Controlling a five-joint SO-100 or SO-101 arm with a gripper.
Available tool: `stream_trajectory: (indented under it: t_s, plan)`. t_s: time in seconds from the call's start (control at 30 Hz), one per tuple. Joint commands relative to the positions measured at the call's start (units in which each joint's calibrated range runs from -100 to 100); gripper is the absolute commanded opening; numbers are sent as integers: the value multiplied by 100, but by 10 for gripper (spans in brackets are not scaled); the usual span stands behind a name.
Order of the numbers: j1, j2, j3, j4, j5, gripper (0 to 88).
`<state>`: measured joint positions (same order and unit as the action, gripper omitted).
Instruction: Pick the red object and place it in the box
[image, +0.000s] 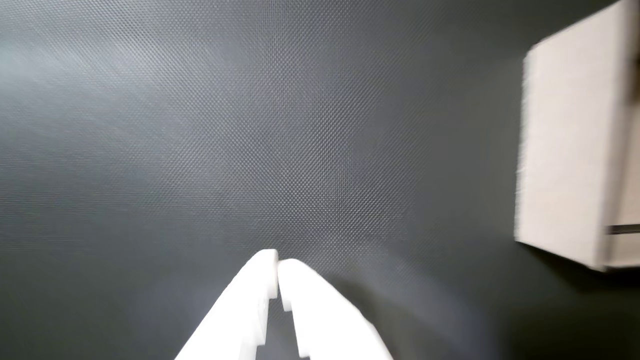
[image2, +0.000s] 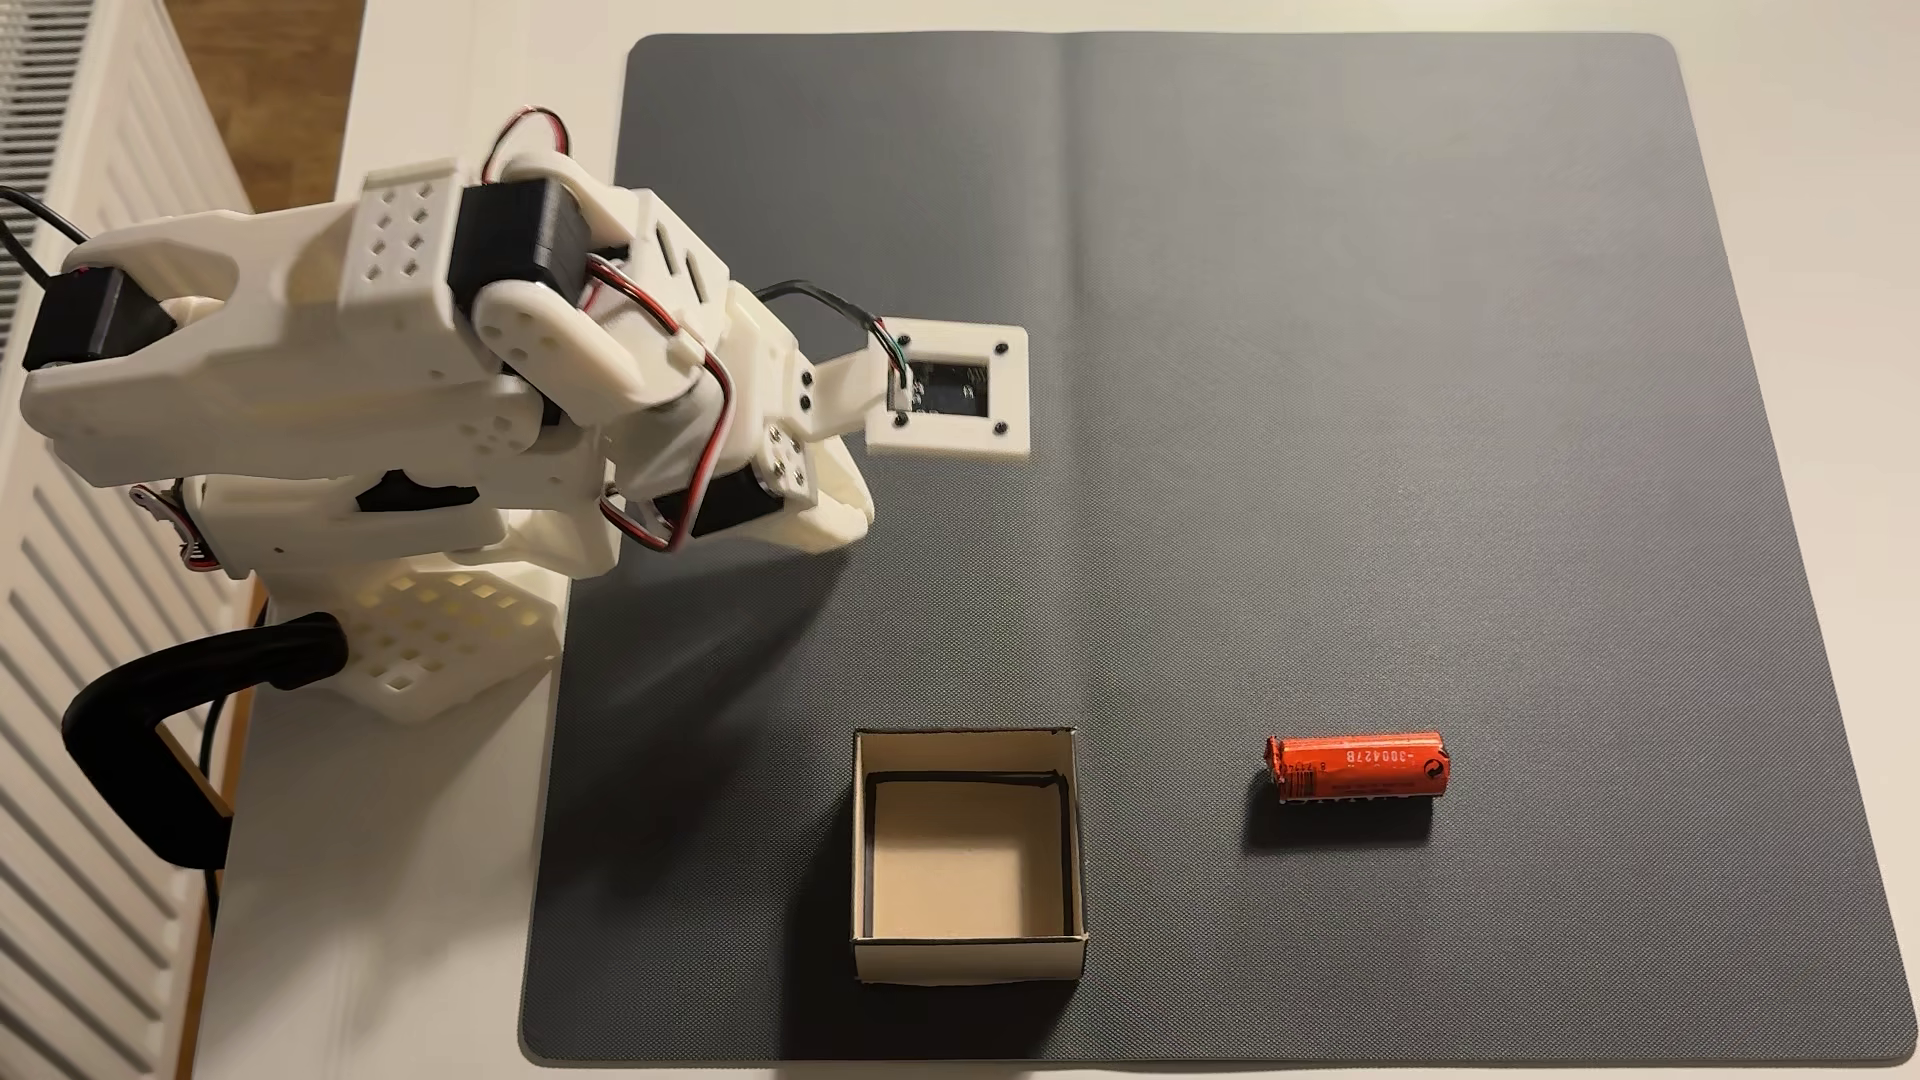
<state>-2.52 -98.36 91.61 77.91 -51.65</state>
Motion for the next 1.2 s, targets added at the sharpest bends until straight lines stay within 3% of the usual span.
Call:
stream_trajectory:
  t_s: [0.0, 0.23, 0.4, 0.6, 1.0, 1.17]
  plan:
    - [97, 74, -938, 609, -113, 7]
    - [119, 117, -1954, 740, -285, 7]
    - [297, 789, -2090, 76, -384, 8]
    - [564, 2685, -2979, -912, -342, 8]
    - [1507, 6826, -5655, -2258, 231, 11]
    - [1604, 7804, -6118, -2695, 231, 138]
